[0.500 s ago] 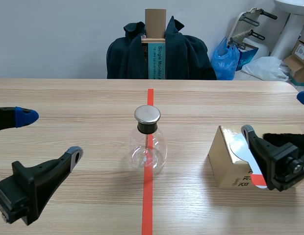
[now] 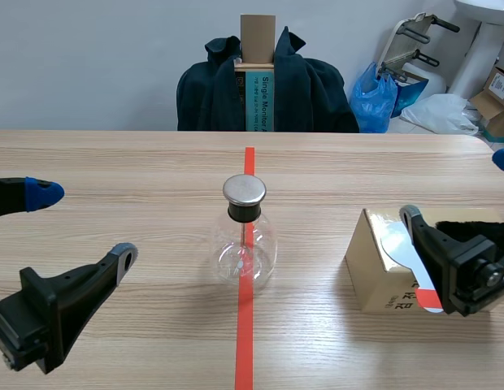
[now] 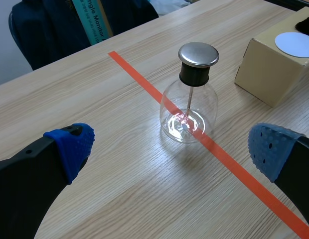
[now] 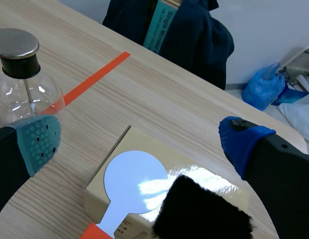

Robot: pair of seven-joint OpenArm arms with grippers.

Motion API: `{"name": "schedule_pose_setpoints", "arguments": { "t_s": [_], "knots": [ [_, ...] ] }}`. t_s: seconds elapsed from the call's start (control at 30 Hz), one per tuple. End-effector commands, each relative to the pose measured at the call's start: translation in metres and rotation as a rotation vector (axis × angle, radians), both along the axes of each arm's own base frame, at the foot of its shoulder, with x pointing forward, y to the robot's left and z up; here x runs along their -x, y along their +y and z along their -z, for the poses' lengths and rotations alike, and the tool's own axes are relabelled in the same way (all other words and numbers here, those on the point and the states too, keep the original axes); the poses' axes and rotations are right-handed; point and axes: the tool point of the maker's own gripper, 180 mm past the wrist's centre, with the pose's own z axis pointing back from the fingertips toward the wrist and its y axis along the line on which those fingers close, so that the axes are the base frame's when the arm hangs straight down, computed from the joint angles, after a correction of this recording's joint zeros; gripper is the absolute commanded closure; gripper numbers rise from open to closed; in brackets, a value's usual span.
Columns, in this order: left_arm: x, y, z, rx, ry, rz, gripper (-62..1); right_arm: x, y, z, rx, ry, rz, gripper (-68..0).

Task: Do the electroscope experiment.
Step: 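Pick up the white charging plate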

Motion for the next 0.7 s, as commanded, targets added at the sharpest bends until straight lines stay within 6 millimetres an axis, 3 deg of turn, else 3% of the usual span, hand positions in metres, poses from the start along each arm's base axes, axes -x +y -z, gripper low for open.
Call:
{"name": "schedule_pose_setpoints", "arguments": {
  "t_s": [0.0,0.33,0.67],
  "knots": [
    [0.000,-0.005,-0.007,0.022,-0.022,0.008,-62.3,-0.004,-0.002,-0.010,-0.005,-0.037,0.006,-67.9],
    [0.000,-0.005,-0.007,0.015,-0.024,0.010,-62.3,-0.004,-0.002,-0.009,-0.004,-0.034,0.006,-67.9],
    [0.000,-0.005,-0.006,0.014,-0.023,0.010,-62.3,-0.003,-0.006,0.007,0.078,0.029,0.015,-67.9]
  ]
}}
